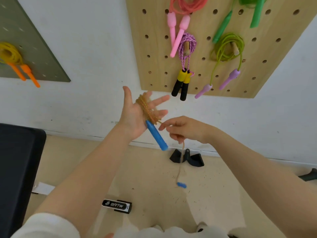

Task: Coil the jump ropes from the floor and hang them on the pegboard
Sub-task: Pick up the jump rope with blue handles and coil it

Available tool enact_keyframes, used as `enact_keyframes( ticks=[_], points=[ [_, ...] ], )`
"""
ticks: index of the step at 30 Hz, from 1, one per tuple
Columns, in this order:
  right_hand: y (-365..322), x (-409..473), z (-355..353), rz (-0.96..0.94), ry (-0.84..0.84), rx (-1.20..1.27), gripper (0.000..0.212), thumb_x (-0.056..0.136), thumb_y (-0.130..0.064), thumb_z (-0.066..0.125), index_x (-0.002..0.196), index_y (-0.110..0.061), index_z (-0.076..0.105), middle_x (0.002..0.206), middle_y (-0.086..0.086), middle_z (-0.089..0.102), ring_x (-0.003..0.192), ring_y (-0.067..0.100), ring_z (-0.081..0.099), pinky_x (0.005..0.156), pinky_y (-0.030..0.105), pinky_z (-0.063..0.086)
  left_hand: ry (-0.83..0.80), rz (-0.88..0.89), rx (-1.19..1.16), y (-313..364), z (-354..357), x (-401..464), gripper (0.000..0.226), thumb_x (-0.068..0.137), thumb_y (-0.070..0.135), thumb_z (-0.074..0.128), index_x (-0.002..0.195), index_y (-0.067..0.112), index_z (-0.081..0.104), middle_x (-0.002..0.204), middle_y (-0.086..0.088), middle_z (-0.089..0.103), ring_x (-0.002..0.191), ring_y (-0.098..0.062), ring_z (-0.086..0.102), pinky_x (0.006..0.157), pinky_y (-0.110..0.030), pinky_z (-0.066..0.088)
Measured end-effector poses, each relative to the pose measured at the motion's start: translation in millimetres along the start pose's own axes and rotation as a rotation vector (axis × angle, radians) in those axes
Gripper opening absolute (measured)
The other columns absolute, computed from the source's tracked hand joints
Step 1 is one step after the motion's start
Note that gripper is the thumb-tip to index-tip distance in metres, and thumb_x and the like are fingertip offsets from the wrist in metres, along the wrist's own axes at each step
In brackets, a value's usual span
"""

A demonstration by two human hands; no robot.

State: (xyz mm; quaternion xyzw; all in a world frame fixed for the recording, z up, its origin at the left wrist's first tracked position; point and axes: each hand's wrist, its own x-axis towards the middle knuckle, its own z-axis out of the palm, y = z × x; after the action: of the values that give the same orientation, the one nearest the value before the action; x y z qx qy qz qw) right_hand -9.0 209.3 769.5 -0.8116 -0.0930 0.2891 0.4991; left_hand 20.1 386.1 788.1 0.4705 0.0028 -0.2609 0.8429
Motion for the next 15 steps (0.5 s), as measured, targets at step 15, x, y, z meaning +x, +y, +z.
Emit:
enact_keyframes(
  ticks=[15],
  points=[
    [-19.9, -11.7, -6.2, -0.144, 0.479, 0.004, 0.022, 0.09, -0.017, 0.058, 0.077, -0.002, 0.067, 0.052, -0.003, 0.04, 0.046, 0.004, 0.032, 0.047, 0.015, 0.029, -0.483, -0.329, 0.241, -9.4, 7.4, -38.9, 0.107, 0.062, 0.084, 0.001, 0.124, 0.019, 0.059, 0.081, -0.018, 0.072, 0.025, -0.005, 0.027, 0.077, -0.031, 0.053]
  ],
)
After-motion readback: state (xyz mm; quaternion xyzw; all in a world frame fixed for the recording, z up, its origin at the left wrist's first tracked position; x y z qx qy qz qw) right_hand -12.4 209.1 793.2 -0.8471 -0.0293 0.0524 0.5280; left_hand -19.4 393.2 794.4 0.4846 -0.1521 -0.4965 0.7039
